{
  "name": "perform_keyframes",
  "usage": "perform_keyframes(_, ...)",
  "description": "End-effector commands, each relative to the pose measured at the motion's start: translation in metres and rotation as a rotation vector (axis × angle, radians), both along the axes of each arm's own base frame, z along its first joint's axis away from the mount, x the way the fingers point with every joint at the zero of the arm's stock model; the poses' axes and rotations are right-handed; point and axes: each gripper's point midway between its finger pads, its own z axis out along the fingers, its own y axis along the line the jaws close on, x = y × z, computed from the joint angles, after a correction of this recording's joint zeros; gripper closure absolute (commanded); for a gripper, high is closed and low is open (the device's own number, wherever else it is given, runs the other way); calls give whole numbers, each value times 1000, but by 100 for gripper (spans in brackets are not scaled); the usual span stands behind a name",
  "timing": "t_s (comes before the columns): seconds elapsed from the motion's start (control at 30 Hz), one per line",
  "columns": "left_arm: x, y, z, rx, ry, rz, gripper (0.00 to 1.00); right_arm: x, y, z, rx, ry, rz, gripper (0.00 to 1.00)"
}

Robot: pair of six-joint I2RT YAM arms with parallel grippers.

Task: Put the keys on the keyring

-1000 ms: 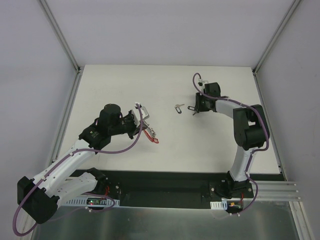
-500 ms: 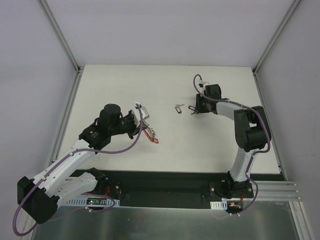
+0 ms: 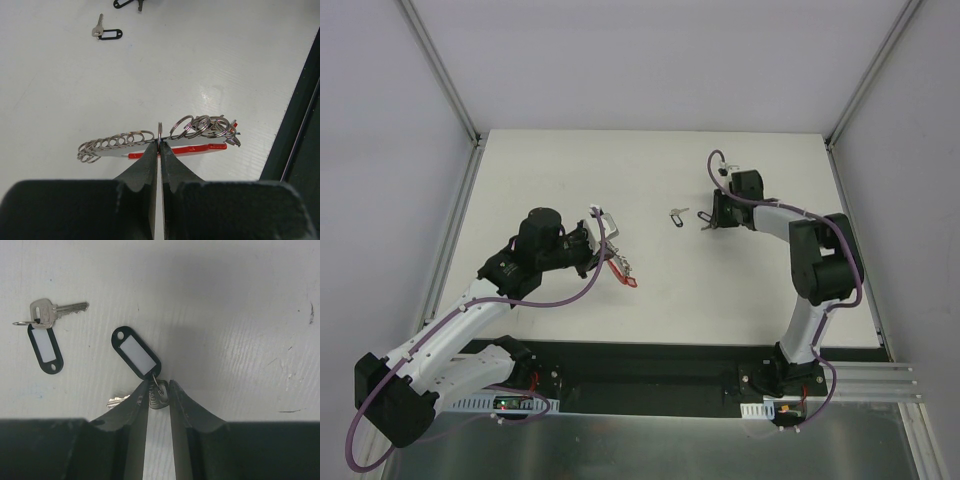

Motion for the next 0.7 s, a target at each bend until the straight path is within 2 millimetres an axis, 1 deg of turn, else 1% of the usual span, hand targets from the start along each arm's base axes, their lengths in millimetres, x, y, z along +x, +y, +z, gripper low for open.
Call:
perform_keyframes(0.0,0,-4,15,-45,-30,-23,100,1,-2,19,18,-47,-18,74)
perform_keyframes(0.2,0,-5,15,-45,-30,-23,100,-2,-1,18,21,-47,-17,75)
perform_keyframes(0.47,0,-4,16,-49,-30,-22,100,-1,-2,27,23,-72,-17,74)
perform_keyframes(0.67,-1,-5,15,-49,-31,-25,100,-3,-2,26,23,-69,-18,75)
